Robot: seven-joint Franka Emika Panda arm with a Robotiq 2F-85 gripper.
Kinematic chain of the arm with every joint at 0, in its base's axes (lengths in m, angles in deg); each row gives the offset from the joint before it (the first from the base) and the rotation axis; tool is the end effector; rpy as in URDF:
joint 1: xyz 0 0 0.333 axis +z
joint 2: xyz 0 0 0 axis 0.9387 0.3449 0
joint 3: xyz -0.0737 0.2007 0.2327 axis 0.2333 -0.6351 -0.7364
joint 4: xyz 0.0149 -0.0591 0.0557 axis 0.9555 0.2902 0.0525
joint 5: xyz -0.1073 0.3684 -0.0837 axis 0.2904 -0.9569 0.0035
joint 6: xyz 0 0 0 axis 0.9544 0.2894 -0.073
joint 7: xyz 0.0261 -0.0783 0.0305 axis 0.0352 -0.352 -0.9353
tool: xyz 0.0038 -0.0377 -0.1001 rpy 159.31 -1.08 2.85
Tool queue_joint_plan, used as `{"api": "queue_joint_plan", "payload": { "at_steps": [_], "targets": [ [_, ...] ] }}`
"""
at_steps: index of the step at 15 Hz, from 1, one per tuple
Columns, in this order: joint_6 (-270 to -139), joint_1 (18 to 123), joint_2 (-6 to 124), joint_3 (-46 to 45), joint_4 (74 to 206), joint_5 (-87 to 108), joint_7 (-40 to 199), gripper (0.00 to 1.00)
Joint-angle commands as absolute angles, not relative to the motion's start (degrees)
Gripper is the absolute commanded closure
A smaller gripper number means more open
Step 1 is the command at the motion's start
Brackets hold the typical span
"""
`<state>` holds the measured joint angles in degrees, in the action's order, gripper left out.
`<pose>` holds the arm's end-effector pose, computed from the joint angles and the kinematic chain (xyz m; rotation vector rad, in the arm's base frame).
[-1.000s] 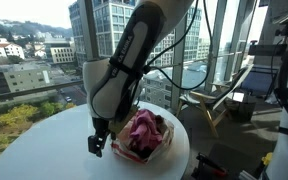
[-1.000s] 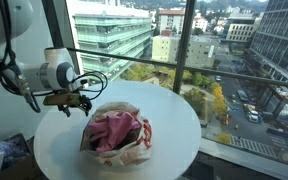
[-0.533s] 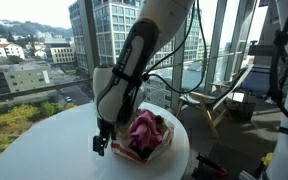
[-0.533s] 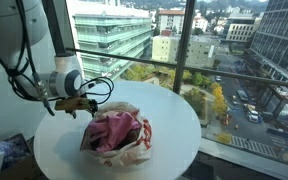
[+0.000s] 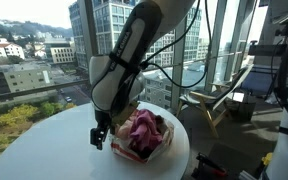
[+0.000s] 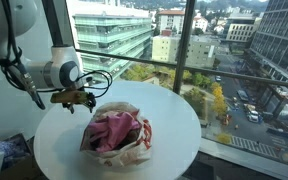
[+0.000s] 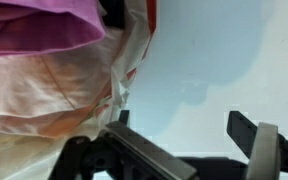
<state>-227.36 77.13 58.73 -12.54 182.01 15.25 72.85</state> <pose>0.5079 0.1471 0.2263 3.0563 0.6599 0.2019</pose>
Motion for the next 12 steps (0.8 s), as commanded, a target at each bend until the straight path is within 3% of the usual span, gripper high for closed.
{"api": "queue_joint_plan", "payload": {
  "at_steps": [1, 12],
  "targets": [
    [-223.4, 78.7, 56.0, -10.0, 182.0, 16.8, 76.5, 0.00],
    [-223.1, 78.2, 63.1, -8.3, 177.8, 16.4, 76.7, 0.00]
  ]
}}
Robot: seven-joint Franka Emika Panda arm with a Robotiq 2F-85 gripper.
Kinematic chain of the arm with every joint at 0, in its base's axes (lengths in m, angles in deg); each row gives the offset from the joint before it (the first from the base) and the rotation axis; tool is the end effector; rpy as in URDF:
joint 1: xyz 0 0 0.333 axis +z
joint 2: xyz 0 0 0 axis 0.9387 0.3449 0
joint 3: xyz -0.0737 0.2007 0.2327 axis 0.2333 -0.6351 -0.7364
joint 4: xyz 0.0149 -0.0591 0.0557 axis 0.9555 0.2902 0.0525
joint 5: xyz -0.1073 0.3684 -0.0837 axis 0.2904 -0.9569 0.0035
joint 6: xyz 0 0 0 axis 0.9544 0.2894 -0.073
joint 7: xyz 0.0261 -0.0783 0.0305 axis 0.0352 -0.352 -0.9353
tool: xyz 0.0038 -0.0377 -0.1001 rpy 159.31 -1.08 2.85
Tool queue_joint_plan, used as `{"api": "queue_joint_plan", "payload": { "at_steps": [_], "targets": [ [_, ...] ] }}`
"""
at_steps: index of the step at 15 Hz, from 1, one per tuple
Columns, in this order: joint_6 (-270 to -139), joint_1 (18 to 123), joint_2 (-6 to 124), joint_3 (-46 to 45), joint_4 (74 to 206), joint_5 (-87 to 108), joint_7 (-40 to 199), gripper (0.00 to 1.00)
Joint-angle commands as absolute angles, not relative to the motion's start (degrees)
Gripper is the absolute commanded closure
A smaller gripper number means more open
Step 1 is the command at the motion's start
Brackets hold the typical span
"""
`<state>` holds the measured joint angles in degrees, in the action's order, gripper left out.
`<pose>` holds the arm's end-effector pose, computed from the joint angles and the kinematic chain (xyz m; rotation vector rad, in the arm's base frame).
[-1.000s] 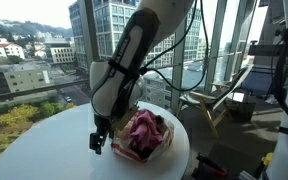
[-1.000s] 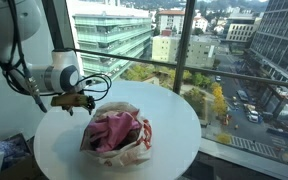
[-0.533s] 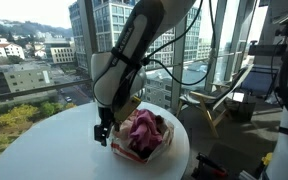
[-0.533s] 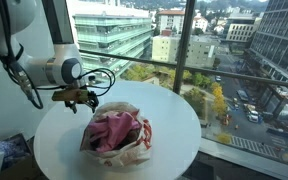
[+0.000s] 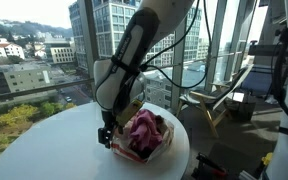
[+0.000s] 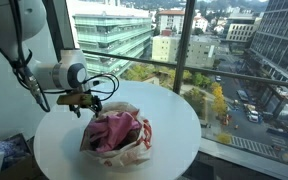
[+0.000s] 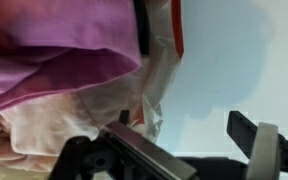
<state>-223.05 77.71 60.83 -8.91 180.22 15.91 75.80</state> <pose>0.5157 0.1186 0.2097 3.0562 0.5119 0.0763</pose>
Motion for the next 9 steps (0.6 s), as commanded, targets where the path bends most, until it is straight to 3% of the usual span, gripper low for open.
{"api": "queue_joint_plan", "payload": {
  "at_steps": [1, 9],
  "targets": [
    [-223.8, 78.0, 64.0, -8.4, 177.4, 15.9, 76.2, 0.00],
    [-218.3, 76.5, 68.0, -10.0, 173.9, 8.8, 76.7, 0.00]
  ]
}}
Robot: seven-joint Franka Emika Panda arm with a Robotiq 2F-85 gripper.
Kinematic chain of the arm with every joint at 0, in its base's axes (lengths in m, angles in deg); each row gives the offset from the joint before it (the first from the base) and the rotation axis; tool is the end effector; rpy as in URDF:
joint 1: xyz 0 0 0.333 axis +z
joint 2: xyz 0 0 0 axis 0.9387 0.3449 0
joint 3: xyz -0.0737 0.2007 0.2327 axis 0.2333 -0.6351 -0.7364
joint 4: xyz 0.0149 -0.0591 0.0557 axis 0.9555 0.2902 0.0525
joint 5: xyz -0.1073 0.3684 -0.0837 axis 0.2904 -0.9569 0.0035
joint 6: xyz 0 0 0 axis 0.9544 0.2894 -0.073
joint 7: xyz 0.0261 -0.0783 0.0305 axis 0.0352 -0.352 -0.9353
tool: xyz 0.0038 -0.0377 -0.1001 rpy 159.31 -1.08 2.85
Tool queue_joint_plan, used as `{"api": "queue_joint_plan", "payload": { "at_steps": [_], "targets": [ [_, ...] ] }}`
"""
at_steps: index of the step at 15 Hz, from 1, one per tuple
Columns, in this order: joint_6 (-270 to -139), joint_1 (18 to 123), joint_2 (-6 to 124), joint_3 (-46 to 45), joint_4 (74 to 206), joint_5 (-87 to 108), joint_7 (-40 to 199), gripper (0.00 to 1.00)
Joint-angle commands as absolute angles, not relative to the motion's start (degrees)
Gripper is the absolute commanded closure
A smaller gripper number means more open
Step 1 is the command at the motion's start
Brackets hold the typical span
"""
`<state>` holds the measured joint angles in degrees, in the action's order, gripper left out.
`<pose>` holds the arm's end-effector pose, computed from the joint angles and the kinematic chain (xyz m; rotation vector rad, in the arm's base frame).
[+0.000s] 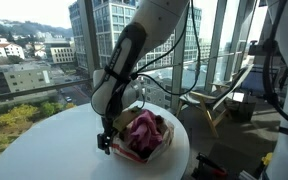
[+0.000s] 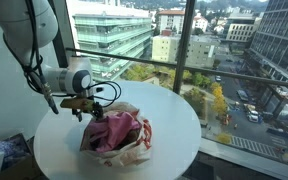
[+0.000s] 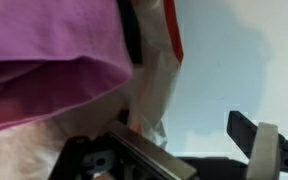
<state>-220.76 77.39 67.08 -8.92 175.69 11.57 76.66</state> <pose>0.5293 0.1161 0.1752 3.1115 0.3788 -0.0397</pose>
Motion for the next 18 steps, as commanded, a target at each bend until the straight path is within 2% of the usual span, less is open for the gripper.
{"api": "queue_joint_plan", "payload": {
  "at_steps": [1, 4, 9, 10, 11, 13, 18],
  "targets": [
    [-216.5, 76.5, 68.3, -9.9, 173.4, 7.9, 77.3, 0.00],
    [-214.1, 75.5, 69.1, -10.6, 173.4, 4.5, 76.5, 0.00],
    [-222.6, 73.7, 72.1, -11.5, 174.2, 1.5, 74.2, 0.00],
    [-224.3, 73.8, 72.5, -11.5, 174.4, 1.6, 74.5, 0.04],
    [-225.4, 73.9, 72.6, -11.5, 174.6, 1.9, 74.7, 0.27],
    [-227.2, 75.3, 72.2, -10.1, 175.4, 3.9, 76.1, 0.30],
    [-224.8, 79.7, 67.7, -6.5, 177.6, 9.8, 79.7, 0.72]
  ]
}}
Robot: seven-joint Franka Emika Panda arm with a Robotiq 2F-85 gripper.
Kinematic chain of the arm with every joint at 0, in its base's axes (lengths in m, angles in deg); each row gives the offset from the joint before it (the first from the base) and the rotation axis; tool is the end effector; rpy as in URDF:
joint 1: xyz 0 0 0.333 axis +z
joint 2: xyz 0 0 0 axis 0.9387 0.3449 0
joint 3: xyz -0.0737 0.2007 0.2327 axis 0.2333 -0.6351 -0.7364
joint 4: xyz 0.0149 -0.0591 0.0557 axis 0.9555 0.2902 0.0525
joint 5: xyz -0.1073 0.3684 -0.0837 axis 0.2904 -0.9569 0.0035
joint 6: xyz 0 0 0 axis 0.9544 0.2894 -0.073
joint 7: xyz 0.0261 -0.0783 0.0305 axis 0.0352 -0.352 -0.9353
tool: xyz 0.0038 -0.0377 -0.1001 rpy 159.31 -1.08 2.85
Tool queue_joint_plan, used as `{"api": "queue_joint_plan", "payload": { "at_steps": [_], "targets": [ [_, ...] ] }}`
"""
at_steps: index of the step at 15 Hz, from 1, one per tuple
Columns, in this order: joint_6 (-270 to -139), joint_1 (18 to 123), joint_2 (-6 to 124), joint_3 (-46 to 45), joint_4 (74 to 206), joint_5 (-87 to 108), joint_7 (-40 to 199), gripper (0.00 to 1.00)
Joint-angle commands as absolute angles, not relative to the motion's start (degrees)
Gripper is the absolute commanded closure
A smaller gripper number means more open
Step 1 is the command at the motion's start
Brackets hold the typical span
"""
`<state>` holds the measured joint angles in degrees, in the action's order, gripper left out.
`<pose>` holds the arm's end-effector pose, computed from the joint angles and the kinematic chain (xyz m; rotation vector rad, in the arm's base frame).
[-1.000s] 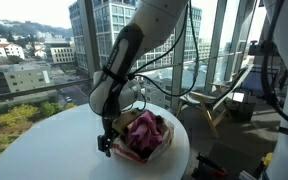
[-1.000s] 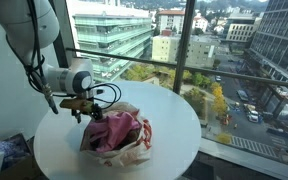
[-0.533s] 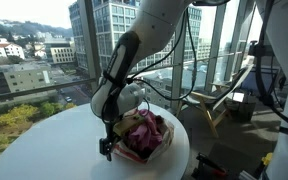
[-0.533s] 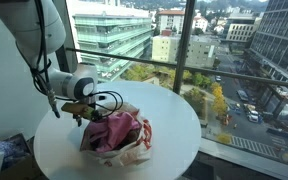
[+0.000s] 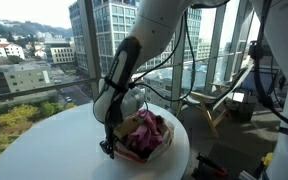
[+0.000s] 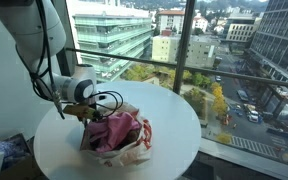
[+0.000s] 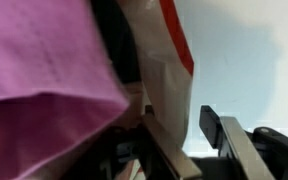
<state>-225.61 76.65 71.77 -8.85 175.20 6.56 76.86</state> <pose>0.5298 0.1067 0.1410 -3.0934 -0.2238 0.0314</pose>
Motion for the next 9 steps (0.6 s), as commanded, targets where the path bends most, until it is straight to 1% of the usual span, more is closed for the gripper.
{"api": "queue_joint_plan", "payload": {
  "at_steps": [1, 3, 4, 9],
  "targets": [
    [-224.5, 80.2, 67.0, -6.2, 177.8, 10.6, 80.3, 0.78],
    [-223.2, 81.7, 66.0, -5.4, 178.0, 12.1, 82.6, 0.94],
    [-222.1, 82.0, 65.7, -5.3, 177.9, 12.4, 83.4, 0.99],
    [-209.3, 78.0, 65.5, -9.4, 174.9, 3.8, 83.2, 1.00]
  ]
}}
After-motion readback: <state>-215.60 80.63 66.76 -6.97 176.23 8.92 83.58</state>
